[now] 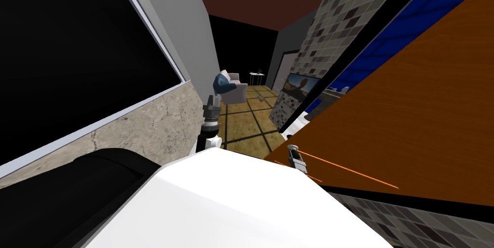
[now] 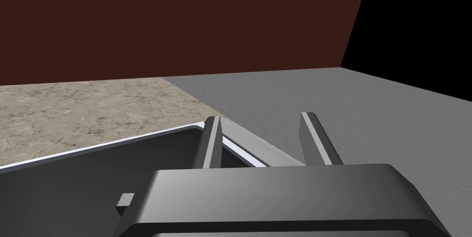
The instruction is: Pull the door open
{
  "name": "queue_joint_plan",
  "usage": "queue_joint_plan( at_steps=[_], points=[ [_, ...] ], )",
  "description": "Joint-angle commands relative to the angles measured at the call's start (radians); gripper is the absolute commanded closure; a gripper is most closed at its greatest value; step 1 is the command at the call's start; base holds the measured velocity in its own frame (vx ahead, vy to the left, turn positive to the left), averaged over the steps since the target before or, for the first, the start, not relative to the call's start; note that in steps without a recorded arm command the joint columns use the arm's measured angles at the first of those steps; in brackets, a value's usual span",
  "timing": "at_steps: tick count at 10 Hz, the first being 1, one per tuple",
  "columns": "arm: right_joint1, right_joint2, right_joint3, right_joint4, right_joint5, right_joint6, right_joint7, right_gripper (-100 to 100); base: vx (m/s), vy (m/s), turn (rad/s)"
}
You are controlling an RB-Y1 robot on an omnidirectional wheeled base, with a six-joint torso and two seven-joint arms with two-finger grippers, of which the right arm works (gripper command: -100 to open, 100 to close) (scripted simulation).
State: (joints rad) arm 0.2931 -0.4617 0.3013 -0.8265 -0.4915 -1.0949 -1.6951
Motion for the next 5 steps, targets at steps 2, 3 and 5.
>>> queue_joint_plan(
  at_steps=[2, 3, 5],
  points=[
    [0.052, -0.030, 0.021, 0.000, 0.012, -0.060, -0.029, 100, -0.014, 0.003, -0.006],
    [0.052, -0.030, 0.021, 0.000, 0.012, -0.060, -0.029, 100, -0.009, 0.004, -0.019],
    [0.098, -0.056, 0.050, 0.014, 0.030, -0.125, -0.061, 100, -0.007, 0.004, -0.012]
  ],
)
